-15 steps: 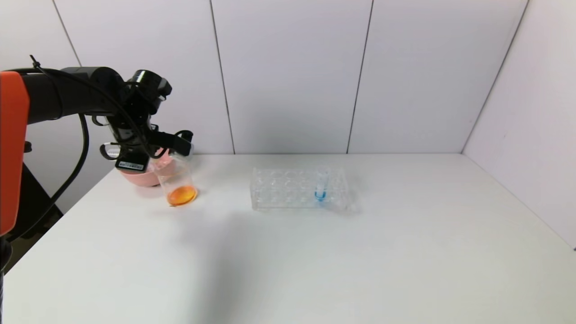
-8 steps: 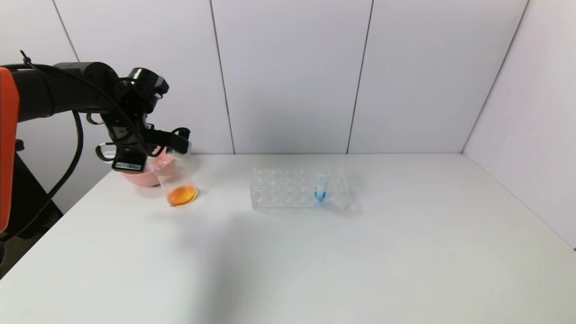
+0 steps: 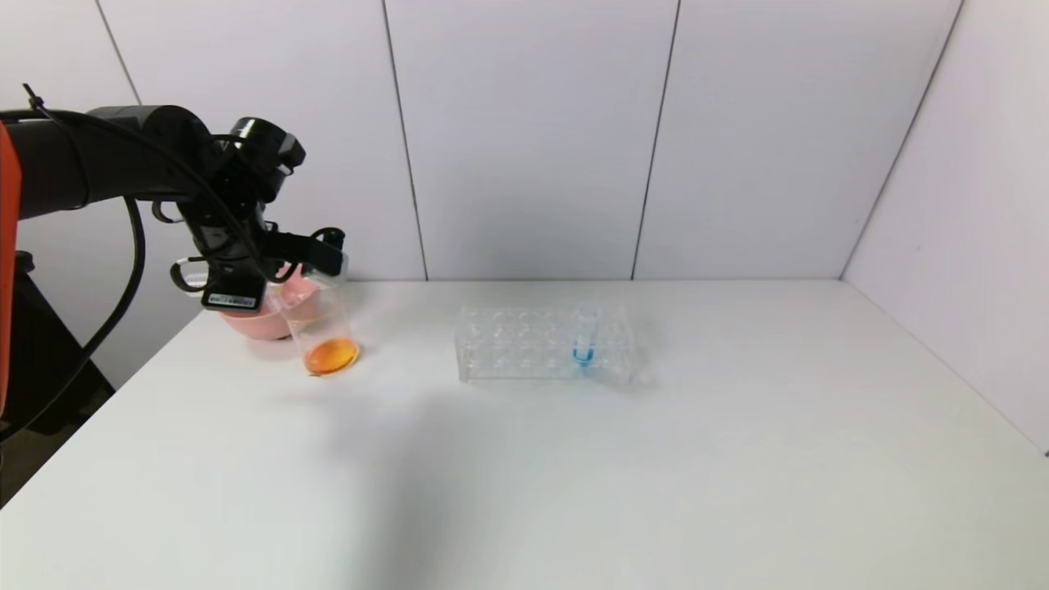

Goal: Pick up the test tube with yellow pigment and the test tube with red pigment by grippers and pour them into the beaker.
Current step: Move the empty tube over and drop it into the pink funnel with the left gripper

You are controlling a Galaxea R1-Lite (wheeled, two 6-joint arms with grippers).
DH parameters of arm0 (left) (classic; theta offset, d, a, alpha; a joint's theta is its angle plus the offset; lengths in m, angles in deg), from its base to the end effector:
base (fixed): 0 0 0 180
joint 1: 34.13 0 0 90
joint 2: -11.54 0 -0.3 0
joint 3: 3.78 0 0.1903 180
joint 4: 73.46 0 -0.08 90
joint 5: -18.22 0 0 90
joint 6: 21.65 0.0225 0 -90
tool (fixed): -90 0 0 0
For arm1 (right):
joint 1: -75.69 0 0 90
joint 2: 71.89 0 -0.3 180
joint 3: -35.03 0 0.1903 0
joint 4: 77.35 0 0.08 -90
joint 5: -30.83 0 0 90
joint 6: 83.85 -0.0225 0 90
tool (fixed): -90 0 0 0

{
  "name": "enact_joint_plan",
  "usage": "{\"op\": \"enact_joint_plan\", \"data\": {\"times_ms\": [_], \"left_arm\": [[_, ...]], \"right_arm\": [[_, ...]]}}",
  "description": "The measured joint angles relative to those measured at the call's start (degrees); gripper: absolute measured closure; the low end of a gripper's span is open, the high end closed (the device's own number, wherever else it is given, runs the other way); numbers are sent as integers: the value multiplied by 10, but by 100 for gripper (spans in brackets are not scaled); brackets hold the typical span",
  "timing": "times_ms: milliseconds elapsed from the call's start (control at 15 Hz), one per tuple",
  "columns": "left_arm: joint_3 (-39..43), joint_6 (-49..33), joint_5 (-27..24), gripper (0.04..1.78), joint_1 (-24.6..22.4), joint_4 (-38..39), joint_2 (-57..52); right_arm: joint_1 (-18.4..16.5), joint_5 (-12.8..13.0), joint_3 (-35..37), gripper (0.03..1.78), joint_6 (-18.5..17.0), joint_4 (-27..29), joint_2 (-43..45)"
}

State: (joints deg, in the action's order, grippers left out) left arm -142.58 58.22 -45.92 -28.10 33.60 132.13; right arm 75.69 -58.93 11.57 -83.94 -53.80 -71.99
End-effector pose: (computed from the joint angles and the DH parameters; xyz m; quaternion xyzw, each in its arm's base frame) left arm 0.3902 -0.0313 0.2359 0.6584 0.4371 -0.1665 0.5897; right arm -0.0228 -0.0001 0.0756 0.0008 0.0017 -0.0021 1.0000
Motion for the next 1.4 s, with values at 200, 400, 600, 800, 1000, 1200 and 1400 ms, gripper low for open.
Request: {"op": "enact_joint_plan", "data": {"times_ms": [200,400,600,800,1000,1200,1400], "left_arm": [[0,1,-6,133,1,2,-2],[0,-1,-49,133,-4,2,-6],[5,-17,-126,133,-20,0,-14],[12,-23,-180,133,-34,-3,-26],[15,-23,-186,133,-39,-9,-35],[15,-24,-186,133,-40,-9,-38],[15,-23,-186,133,-40,-10,-38]], "right_arm": [[0,0,0,11,0,0,0],[0,0,0,11,0,0,0],[0,0,0,11,0,0,0],[0,0,0,11,0,0,0],[0,0,0,11,0,0,0],[0,0,0,11,0,0,0],[0,0,0,11,0,0,0]]}}
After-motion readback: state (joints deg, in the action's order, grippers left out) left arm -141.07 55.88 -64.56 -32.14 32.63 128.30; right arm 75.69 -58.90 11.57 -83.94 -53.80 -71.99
